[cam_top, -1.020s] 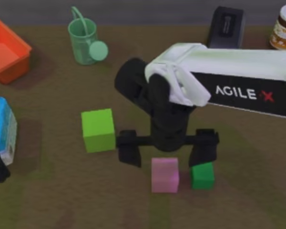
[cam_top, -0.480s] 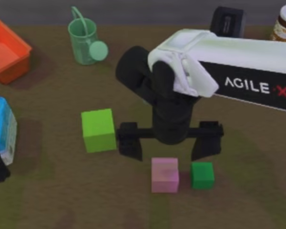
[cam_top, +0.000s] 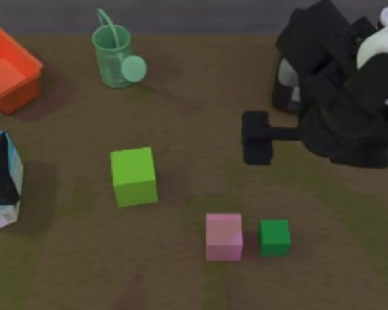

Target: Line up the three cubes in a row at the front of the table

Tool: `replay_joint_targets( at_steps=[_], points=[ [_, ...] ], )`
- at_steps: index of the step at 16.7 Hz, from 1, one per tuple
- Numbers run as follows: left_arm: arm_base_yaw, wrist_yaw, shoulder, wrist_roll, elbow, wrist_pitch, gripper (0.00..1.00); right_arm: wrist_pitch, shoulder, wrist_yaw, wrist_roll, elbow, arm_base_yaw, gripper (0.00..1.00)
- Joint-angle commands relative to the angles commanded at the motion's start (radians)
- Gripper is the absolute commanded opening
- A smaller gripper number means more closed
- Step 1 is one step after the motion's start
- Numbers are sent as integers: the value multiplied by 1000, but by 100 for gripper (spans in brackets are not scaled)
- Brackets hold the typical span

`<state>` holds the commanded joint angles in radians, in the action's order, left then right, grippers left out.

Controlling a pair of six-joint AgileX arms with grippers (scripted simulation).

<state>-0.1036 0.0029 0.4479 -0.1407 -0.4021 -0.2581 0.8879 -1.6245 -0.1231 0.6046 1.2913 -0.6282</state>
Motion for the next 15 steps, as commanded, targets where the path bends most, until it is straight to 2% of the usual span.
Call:
replay_joint_targets(
  at_steps=[4,7,11,15],
  points=[
    [-79,-1,439,-111,-317,-215,100,-178,417,-41,-167,-311,149,100],
    [-140,-1,771,-195,-550,-383,100,-327,750,-48,-298,-580,275,100],
    [-217,1,1149,-301,-841,-591,100,-523,1142,-20,-447,-904,424,100],
    [-280,2,1457,-387,-1091,-750,100,-707,1408,42,-545,-1131,533,100]
  ],
)
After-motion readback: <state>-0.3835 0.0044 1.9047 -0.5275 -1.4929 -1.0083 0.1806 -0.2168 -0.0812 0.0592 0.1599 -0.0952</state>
